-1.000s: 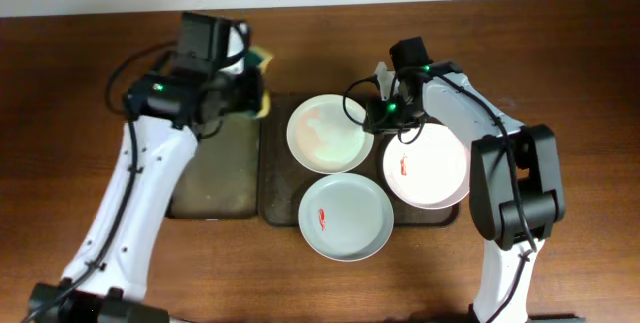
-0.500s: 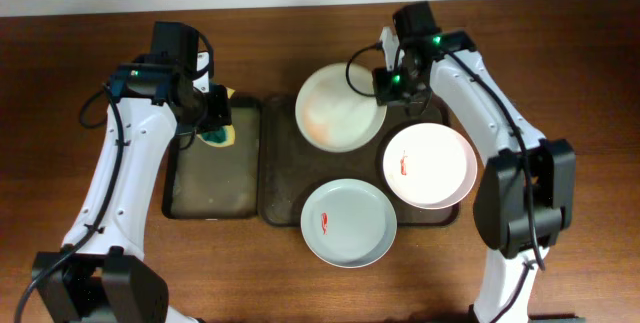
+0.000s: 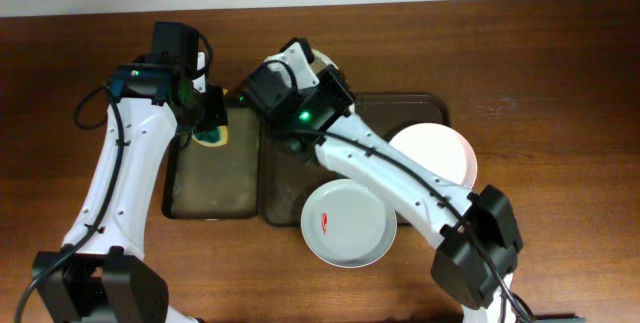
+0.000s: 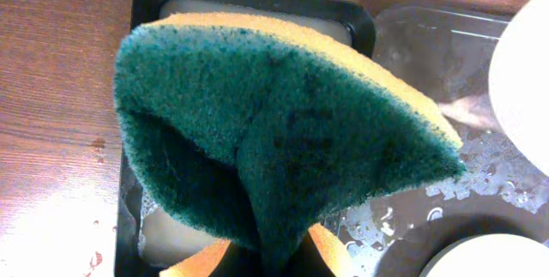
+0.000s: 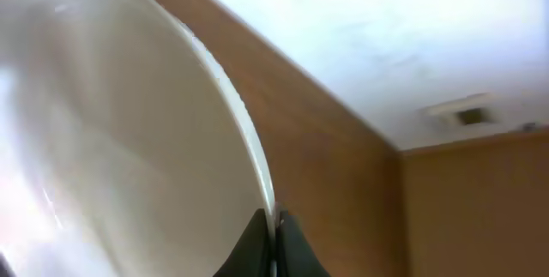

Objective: Clean dirty plates on tray and stack at the side
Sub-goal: 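Carry the cleaned plate right and set it on the table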

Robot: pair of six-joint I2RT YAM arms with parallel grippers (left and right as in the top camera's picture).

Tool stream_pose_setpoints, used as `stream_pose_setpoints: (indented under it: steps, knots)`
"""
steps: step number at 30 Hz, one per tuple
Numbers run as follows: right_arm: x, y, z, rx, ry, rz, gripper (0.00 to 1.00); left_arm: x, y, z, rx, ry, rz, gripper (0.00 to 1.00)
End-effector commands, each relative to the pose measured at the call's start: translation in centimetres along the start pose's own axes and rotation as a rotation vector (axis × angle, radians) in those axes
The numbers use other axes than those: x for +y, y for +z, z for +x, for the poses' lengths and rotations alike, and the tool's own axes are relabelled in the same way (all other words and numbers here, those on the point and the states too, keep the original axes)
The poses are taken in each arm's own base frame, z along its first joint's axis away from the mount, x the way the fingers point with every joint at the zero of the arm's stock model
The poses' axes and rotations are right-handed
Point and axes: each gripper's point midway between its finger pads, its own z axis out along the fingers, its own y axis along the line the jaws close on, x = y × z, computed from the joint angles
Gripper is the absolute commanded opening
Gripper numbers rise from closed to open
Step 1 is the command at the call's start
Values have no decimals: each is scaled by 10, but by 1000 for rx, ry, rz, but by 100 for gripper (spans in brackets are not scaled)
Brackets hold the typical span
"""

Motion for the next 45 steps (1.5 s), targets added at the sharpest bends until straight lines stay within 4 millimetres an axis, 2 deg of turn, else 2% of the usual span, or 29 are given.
stream_pose_setpoints:
  steps: [1, 6, 8, 9, 10, 12, 13, 14, 15, 17, 18, 20, 22, 23, 24, 25, 26, 27, 28, 30, 32, 34, 37, 38, 39, 41, 43, 44, 45]
  knots:
    - [-24, -14, -8, -45, 28, 162, 4, 4, 0, -2, -6, 4, -12, 0]
    - [-24, -11, -8, -48, 96, 150, 4, 4, 0, -2, -6, 4, -12, 0]
    - [4, 0, -4, -12, 119, -41, 4, 4, 0, -2, -6, 4, -12, 0]
    - [28, 10, 2, 34, 135, -229, 4, 4, 0, -2, -6, 4, -12, 0]
    - [40, 20, 10, 88, 176, -376, 4, 4, 0, -2, -6, 4, -12, 0]
    - [45, 37, 24, 202, 287, -665, 4, 4, 0, -2, -6, 4, -12, 0]
    - [39, 43, 28, 236, 340, -759, 4, 3, 0, -2, -7, 4, -11, 0]
    - [23, 56, 37, 285, 440, -892, 4, 3, 0, -3, -10, 4, -11, 0]
    - [-4, 76, 52, 335, 555, -995, 4, 3, 0, -4, -16, 4, -9, 0]
    - [-47, 105, 81, 381, 693, -1053, 4, 3, 0, -4, -17, 4, -9, 0]
    - [-88, 132, 116, 428, 808, -1018, 4, 3, 0, -5, -19, 4, -9, 0]
    - [-146, 164, 177, 509, 975, -902, 4, 3, 0, -6, -24, 4, -8, 0]
    - [-188, 179, 227, 554, 1102, -810, 4, 3, 0, -6, -24, 4, -8, 0]
    - [-215, 186, 261, 579, 1184, -745, 4, 3, 0, -6, -24, 4, -8, 0]
    - [-230, 189, 283, 595, 1229, -703, 4, 3, 0, -6, -23, 4, -8, 0]
    - [-239, 190, 298, 612, 1252, -666, 4, 3, 0, -6, -23, 4, -8, 0]
    - [-250, 191, 324, 658, 1274, -594, 4, 3, 0, -6, -24, 4, -8, 0]
    - [-254, 190, 349, 712, 1282, -536, 4, 3, 0, -6, -24, 4, -8, 0]
    - [-250, 189, 361, 750, 1281, -515, 4, 3, 0, -6, -24, 4, -8, 0]
    - [-227, 186, 384, 840, 1259, -505, 4, 3, 0, -6, -24, 4, -8, 0]
    - [-193, 193, 400, 869, 1253, -528, 4, 3, 0, -6, -24, 4, -8, 0]
    - [-166, 198, 407, 874, 1242, -545, 4, 3, 0, -6, -23, 4, -8, 0]
    - [-144, 203, 403, 860, 1205, -565, 4, 3, 0, -6, -23, 4, -8, 0]
    - [-142, 203, 399, 856, 1197, -573, 29, 3, 0, -6, -23, 4, -8, 0]
    - [-143, 201, 396, 858, 1196, -580, 36, 3, 0, -6, -23, 4, -8, 0]
    - [-155, 191, 369, 837, 1200, -665, 43, 3, 0, -6, -24, 4, -8, 0]
    - [-164, 169, 337, 841, 1180, -770, 47, 2, 0, -7, -27, 4, -7, 0]
    - [-159, 155, 325, 888, 1137, -798, 52, 2, 0, -7, -27, 4, -7, 0]
    - [-137, 138, 330, 1007, 998, -767, 57, 2, 0, -7, -27, 4, -7, 0]
